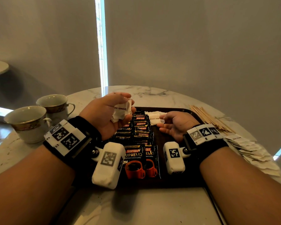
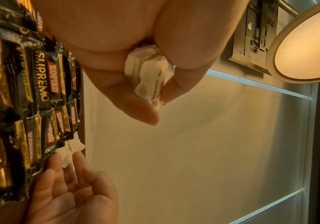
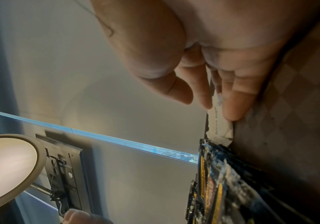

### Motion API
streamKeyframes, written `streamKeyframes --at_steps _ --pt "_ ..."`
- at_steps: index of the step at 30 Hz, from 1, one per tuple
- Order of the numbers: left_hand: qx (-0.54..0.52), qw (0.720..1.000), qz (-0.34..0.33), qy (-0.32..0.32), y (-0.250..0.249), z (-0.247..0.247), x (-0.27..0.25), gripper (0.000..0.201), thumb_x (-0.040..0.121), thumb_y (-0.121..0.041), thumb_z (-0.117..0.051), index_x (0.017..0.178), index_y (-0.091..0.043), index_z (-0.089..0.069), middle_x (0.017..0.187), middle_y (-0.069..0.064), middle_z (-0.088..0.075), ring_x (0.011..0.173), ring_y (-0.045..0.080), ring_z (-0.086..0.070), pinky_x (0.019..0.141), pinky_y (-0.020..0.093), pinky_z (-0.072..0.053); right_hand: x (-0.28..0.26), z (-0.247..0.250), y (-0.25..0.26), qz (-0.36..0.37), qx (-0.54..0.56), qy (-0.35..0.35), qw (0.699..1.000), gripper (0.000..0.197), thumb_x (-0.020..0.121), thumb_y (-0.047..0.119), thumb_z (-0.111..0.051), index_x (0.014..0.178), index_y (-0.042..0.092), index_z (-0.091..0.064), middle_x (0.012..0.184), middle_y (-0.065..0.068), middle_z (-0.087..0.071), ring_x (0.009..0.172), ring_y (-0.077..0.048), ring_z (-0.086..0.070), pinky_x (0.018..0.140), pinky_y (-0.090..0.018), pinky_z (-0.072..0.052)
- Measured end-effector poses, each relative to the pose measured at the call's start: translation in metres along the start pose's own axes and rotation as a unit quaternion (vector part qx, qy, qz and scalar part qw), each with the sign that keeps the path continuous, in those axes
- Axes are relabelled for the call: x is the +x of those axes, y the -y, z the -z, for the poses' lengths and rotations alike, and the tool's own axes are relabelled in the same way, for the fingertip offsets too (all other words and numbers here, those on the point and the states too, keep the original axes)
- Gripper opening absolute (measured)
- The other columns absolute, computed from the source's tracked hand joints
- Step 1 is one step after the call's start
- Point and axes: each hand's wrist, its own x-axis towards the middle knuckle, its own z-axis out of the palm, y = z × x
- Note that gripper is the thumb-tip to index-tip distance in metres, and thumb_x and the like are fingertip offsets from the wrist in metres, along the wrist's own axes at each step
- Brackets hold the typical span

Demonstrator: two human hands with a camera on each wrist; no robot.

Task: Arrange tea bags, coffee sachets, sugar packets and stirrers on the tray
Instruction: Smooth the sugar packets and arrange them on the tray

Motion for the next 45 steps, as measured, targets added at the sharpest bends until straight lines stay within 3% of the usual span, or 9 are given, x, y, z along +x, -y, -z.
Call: streamKeyframes --at_steps 9,14,17,21,25,29,37,41,45 --pt "-0.018 1.0 0.01 -0.006 0.001 -0.001 0.0 0.027 0.093 -0.003 -0.044 0.109 -0.007 -0.065 0.108 0.017 -0.061 0.082 0.025 -0.067 0.054 0.027 -0.056 0.004 0.002 0.001 0.01 -0.014 -0.021 1.0 0.038 0.094 0.011 -0.057 0.131 0.005 -0.055 0.118 -0.015 -0.053 0.093 -0.025 -0.066 0.057 -0.03 -0.053" --pt "-0.044 0.999 0.018 -0.001 -0.001 -0.003 -0.002 0.039 0.087 0.0 -0.035 0.111 -0.004 -0.066 0.118 0.023 -0.057 0.093 0.034 -0.069 0.061 0.034 -0.06 0.001 0.004 0.006 0.06 0.0 -0.018 0.998 0.017 0.097 0.013 -0.051 0.105 0.009 -0.065 0.095 -0.008 -0.059 0.074 -0.018 -0.061 0.058 -0.03 -0.046" --pt "-0.057 0.998 0.004 0.013 -0.001 -0.006 -0.002 0.042 0.089 0.006 -0.033 0.114 -0.006 -0.065 0.125 0.024 -0.055 0.096 0.037 -0.072 0.07 0.04 -0.062 -0.011 0.003 0.015 0.108 0.055 0.014 0.993 0.012 0.098 0.017 -0.053 0.095 0.013 -0.065 0.076 -0.002 -0.058 0.063 -0.014 -0.058 0.057 -0.028 -0.041" --pt "-0.023 0.999 -0.004 0.049 0.0 -0.006 -0.002 0.038 0.091 0.006 -0.047 0.123 -0.011 -0.061 0.127 0.022 -0.06 0.101 0.036 -0.072 0.079 0.049 -0.062 -0.035 -0.003 0.021 0.181 0.063 0.093 0.977 0.015 0.091 0.024 -0.065 0.098 0.011 -0.064 0.074 -0.002 -0.06 0.059 -0.014 -0.055 0.051 -0.027 -0.036" --pt "0.005 0.999 -0.009 0.048 0.001 -0.008 -0.006 0.041 0.076 -0.004 -0.066 0.116 -0.009 -0.061 0.113 0.017 -0.065 0.083 0.026 -0.07 0.057 0.031 -0.059 -0.054 -0.015 0.019 0.209 0.003 0.189 0.959 0.036 0.076 0.029 -0.077 0.101 0.01 -0.059 0.076 -0.001 -0.062 0.062 -0.014 -0.056 0.048 -0.023 -0.037" --pt "0.011 0.999 -0.021 0.034 0.003 -0.01 -0.007 0.024 0.084 0.001 -0.065 0.103 -0.011 -0.059 0.099 0.015 -0.068 0.065 0.02 -0.068 0.051 0.026 -0.055 -0.062 -0.027 0.014 0.21 -0.031 0.219 0.952 0.04 0.064 0.03 -0.084 0.09 0.011 -0.06 0.074 -0.001 -0.064 0.06 -0.015 -0.054 0.045 -0.023 -0.035" --pt "0.02 0.998 -0.02 0.049 0.005 -0.01 -0.007 0.023 0.076 -0.006 -0.068 0.098 -0.009 -0.061 0.096 0.018 -0.072 0.072 0.025 -0.071 0.053 0.028 -0.058 -0.062 -0.033 0.011 0.198 -0.01 0.176 0.964 0.006 0.092 0.011 -0.063 0.088 0.008 -0.06 0.073 -0.005 -0.063 0.055 -0.014 -0.054 0.045 -0.024 -0.036" --pt "0.025 0.999 -0.009 0.039 0.006 -0.011 -0.006 0.016 0.088 0.001 -0.061 0.101 -0.008 -0.06 0.104 0.022 -0.07 0.071 0.025 -0.069 0.054 0.028 -0.058 -0.063 -0.034 0.012 0.188 0.025 0.16 0.969 0.007 0.096 0.01 -0.056 0.092 0.005 -0.06 0.073 -0.005 -0.069 0.057 -0.015 -0.057 0.05 -0.027 -0.036" --pt "0.037 0.998 -0.005 0.048 0.006 -0.01 -0.007 0.037 0.074 -0.004 -0.068 0.11 -0.006 -0.058 0.104 0.021 -0.07 0.069 0.023 -0.07 0.056 0.029 -0.058 -0.064 -0.035 0.012 0.183 0.082 0.165 0.966 0.012 0.097 0.007 -0.053 0.106 0.0 -0.056 0.082 -0.013 -0.071 0.065 -0.023 -0.066 0.048 -0.027 -0.051"
